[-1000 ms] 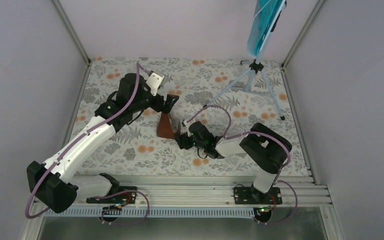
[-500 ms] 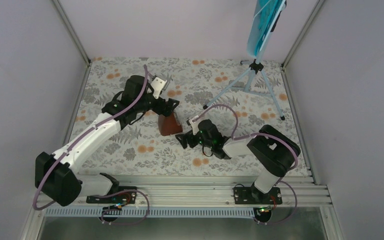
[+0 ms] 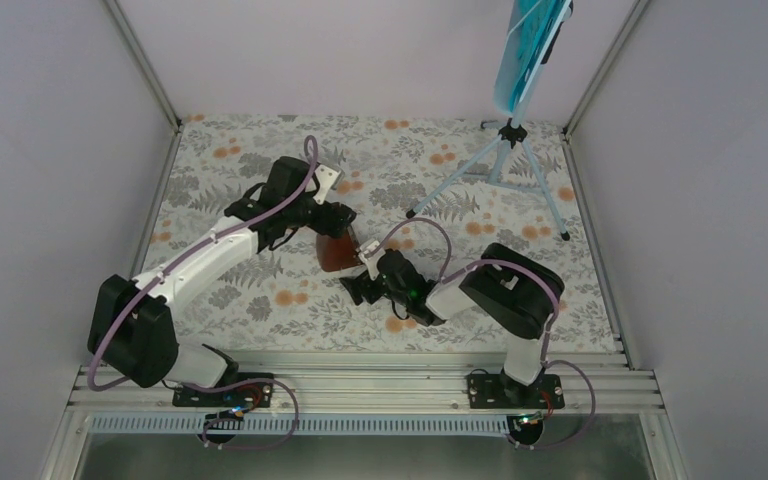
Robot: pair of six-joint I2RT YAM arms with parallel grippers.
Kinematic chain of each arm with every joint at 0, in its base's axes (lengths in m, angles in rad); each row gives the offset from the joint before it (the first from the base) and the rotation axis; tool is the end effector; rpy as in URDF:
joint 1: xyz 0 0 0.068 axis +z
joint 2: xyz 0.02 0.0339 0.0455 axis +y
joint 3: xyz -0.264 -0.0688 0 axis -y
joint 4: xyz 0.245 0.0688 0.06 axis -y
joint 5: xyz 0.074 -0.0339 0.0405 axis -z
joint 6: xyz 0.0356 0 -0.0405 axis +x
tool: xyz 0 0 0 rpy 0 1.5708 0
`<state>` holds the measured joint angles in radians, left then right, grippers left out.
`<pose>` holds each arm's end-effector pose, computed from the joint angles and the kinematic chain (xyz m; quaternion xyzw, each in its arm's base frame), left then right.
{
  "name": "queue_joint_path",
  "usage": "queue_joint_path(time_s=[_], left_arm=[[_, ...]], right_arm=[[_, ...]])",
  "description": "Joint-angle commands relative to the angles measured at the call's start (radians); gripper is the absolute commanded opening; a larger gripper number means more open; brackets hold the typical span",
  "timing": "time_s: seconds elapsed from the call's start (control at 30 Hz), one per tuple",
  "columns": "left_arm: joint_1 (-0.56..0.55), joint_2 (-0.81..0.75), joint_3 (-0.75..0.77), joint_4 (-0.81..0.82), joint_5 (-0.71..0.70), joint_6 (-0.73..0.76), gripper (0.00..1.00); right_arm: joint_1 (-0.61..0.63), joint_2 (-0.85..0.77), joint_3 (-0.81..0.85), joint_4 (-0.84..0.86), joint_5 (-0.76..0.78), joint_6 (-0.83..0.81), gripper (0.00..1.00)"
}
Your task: Pack up the instrument practice props
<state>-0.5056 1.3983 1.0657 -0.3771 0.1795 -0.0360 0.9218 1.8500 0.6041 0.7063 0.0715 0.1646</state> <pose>0.2669 -0.1550 0.2793 0.2469 0.8715 -0.1897 0.3788 0.1965 0.2548 0.0980 -0.3050 0.8144 0.2281 0.4379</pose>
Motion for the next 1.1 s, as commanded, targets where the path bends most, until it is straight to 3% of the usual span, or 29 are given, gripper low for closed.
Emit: queue_joint_path(time_s=[0.0, 0.27, 0.77, 0.87, 1.0, 1.07], left_arm=[[0.006, 0.022, 0.001, 0.003, -0.028, 0.013, 0.94], [0.006, 0.052, -0.001, 0.002, -0.014, 0.017, 0.74], [0.006, 0.068, 0.003, 0.0, 0.022, 0.031, 0.64], [0.005, 0.069, 0.002, 0.002, 0.029, 0.034, 0.63], [0.005, 0.072, 0.002, 0.003, 0.036, 0.036, 0.62], [0.005, 0.075, 0.002, 0.004, 0.039, 0.036, 0.62]], right_arm=[[0.008, 0.047, 0.028, 0.086, 0.079, -0.052, 1.0], [0.009, 0.108, 0.072, 0.115, 0.151, -0.091, 1.0], [0.008, 0.166, 0.124, 0.163, 0.162, -0.094, 1.0], [0.008, 0.17, 0.121, 0.171, 0.162, -0.103, 0.92], [0.008, 0.161, 0.106, 0.186, 0.169, -0.112, 0.7], [0.009, 0.156, 0.094, 0.197, 0.167, -0.116, 0.63]])
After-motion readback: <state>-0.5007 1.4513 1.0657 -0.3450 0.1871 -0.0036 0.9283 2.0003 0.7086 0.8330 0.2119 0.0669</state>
